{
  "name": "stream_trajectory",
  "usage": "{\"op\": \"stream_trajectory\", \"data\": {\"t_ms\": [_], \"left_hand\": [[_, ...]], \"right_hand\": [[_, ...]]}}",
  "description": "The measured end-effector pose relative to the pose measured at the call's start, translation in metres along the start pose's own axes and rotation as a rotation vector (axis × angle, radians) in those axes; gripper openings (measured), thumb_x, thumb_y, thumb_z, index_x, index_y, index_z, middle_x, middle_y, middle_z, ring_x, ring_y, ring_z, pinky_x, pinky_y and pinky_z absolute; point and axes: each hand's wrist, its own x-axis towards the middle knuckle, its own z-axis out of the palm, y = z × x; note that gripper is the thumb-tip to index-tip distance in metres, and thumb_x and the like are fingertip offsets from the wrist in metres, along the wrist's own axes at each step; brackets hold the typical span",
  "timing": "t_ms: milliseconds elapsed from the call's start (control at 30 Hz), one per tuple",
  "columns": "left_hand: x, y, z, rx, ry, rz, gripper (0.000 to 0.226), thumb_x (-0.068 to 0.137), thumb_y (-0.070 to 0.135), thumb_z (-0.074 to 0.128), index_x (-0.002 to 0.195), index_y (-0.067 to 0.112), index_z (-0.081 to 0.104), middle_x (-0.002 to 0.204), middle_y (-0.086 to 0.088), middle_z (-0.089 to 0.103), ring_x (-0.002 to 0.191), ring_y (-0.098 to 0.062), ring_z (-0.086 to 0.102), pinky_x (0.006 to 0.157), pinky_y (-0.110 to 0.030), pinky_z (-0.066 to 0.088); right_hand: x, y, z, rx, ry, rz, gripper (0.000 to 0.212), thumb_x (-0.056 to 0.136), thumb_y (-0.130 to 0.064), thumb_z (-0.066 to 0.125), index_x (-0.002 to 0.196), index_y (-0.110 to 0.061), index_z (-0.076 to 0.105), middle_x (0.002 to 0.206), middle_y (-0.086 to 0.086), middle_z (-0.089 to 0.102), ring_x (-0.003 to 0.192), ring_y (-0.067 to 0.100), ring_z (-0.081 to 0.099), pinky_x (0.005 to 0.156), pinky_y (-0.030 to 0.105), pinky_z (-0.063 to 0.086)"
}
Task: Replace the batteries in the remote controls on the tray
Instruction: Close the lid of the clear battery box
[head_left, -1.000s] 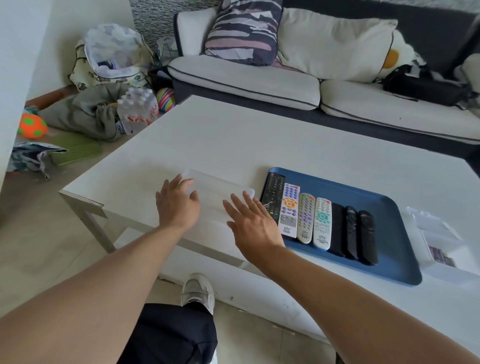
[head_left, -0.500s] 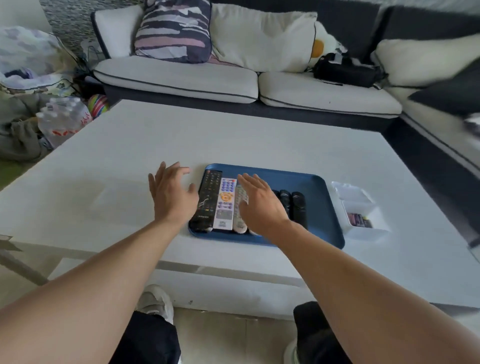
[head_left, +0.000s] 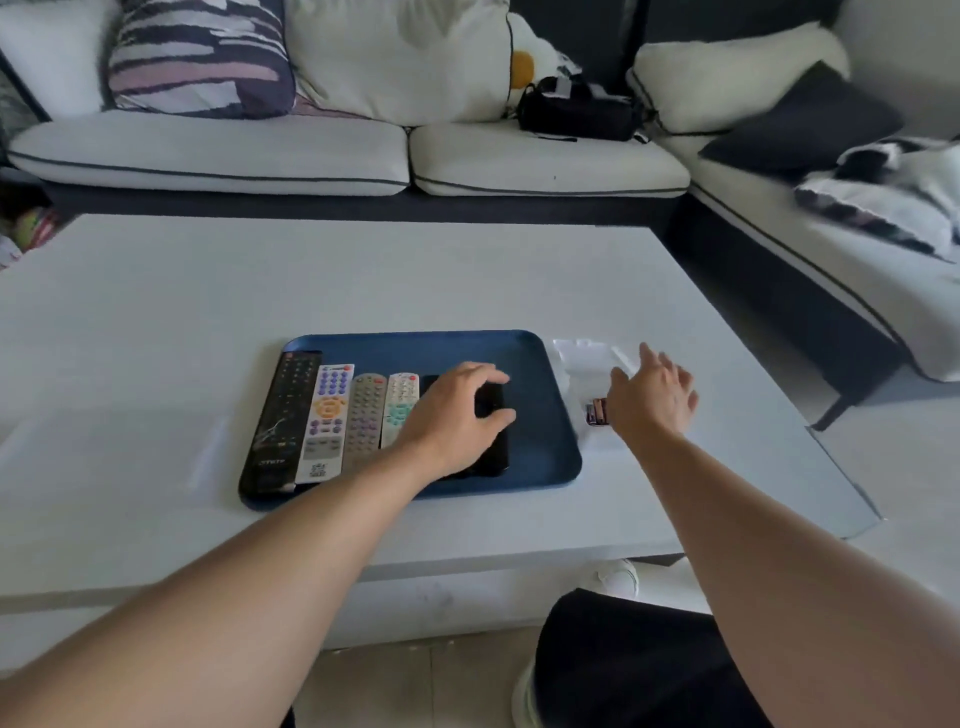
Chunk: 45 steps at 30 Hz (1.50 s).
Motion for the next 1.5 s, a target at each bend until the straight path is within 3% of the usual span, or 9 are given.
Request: {"op": "stream_trajectory", "data": {"t_ms": [133, 200, 333, 400, 533, 633, 867, 1067, 1500], "left_hand": [[0.012, 0.034, 0.031, -0.008, -0.178, 0.019, 0.073, 0.089, 0.042, 0.071, 0.152, 0.025, 0.038, 0.158, 0.009, 0.036, 0.146, -0.010, 0.031, 0.113, -0.019, 0.021], [0.020, 0.044, 0.045, -0.052, -0.214, -0.032, 0.090, 0.086, 0.046, 0.074, 0.158, 0.023, 0.025, 0.161, 0.005, 0.033, 0.148, -0.014, 0.030, 0.117, -0.026, 0.025], [0.039, 0.057, 0.065, -0.152, -0.349, -0.156, 0.120, 0.080, 0.043, 0.081, 0.161, 0.022, -0.005, 0.157, 0.001, 0.039, 0.143, -0.018, 0.038, 0.101, -0.021, 0.033], [0.046, 0.055, 0.070, -0.261, -0.377, -0.201, 0.127, 0.078, 0.036, 0.085, 0.159, 0.021, -0.013, 0.152, 0.005, 0.045, 0.137, -0.011, 0.042, 0.095, -0.016, 0.031], [0.059, 0.058, 0.077, -0.601, -0.282, -0.298, 0.109, 0.084, 0.024, 0.080, 0.159, 0.017, 0.002, 0.139, 0.013, 0.055, 0.121, -0.001, 0.051, 0.092, -0.014, 0.036], [0.069, 0.060, 0.076, -0.707, -0.198, -0.347, 0.054, 0.082, 0.035, 0.077, 0.126, 0.031, 0.046, 0.112, 0.017, 0.064, 0.101, 0.004, 0.059, 0.088, -0.016, 0.042], [0.049, 0.066, 0.074, -0.445, -0.218, -0.123, 0.035, 0.096, 0.049, 0.058, 0.105, 0.020, 0.075, 0.125, 0.012, 0.065, 0.123, -0.003, 0.053, 0.084, -0.006, 0.032], [0.035, 0.055, 0.086, -0.029, -0.206, 0.108, 0.037, 0.091, 0.029, 0.073, 0.125, 0.020, 0.064, 0.147, 0.004, 0.053, 0.151, -0.013, 0.024, 0.118, -0.021, 0.009], [0.028, 0.055, 0.089, 0.211, -0.211, 0.266, 0.046, 0.105, 0.032, 0.050, 0.148, 0.016, 0.048, 0.159, 0.004, 0.037, 0.154, -0.020, 0.016, 0.124, -0.027, 0.003]], "right_hand": [[0.014, 0.026, 0.006, 0.381, -0.167, 0.191, 0.033, 0.102, -0.029, 0.041, 0.129, -0.016, 0.057, 0.122, 0.008, 0.063, 0.114, 0.032, 0.054, 0.088, 0.038, 0.048], [0.017, 0.029, 0.002, 0.478, -0.130, 0.171, 0.023, 0.101, -0.018, 0.041, 0.083, -0.010, 0.053, 0.075, 0.004, 0.050, 0.074, 0.025, 0.047, 0.056, 0.030, 0.033], [0.017, 0.038, 0.002, 0.503, -0.082, 0.123, 0.015, 0.092, -0.006, 0.042, 0.083, -0.001, 0.053, 0.068, 0.016, 0.044, 0.076, 0.015, 0.025, 0.048, 0.029, 0.025], [0.017, 0.040, 0.001, 0.554, -0.075, 0.099, 0.022, 0.095, -0.005, 0.047, 0.104, -0.007, 0.067, 0.094, 0.012, 0.072, 0.101, 0.031, 0.067, 0.066, 0.040, 0.054], [0.018, 0.034, -0.003, 0.728, -0.133, 0.128, 0.043, 0.100, -0.004, 0.051, 0.142, -0.017, 0.055, 0.129, -0.005, 0.066, 0.124, 0.019, 0.059, 0.100, 0.027, 0.045], [0.019, 0.029, -0.006, 0.801, -0.133, 0.157, 0.026, 0.103, -0.013, 0.048, 0.122, -0.010, 0.066, 0.128, 0.014, 0.066, 0.123, 0.033, 0.058, 0.108, 0.040, 0.043], [0.030, 0.035, -0.024, 1.016, -0.177, 0.272, 0.061, 0.097, -0.067, 0.038, 0.118, -0.021, 0.072, 0.116, 0.000, 0.067, 0.111, 0.021, 0.060, 0.104, 0.042, 0.041], [0.020, 0.054, -0.024, 0.702, -0.266, 0.160, 0.029, 0.083, -0.046, 0.076, 0.106, -0.029, 0.074, 0.106, -0.003, 0.073, 0.106, 0.022, 0.066, 0.100, 0.047, 0.052], [0.003, 0.060, -0.022, 0.739, -0.147, 0.345, 0.029, 0.078, -0.028, 0.086, 0.103, -0.019, 0.076, 0.093, 0.003, 0.074, 0.089, 0.022, 0.069, 0.092, 0.041, 0.058]]}}
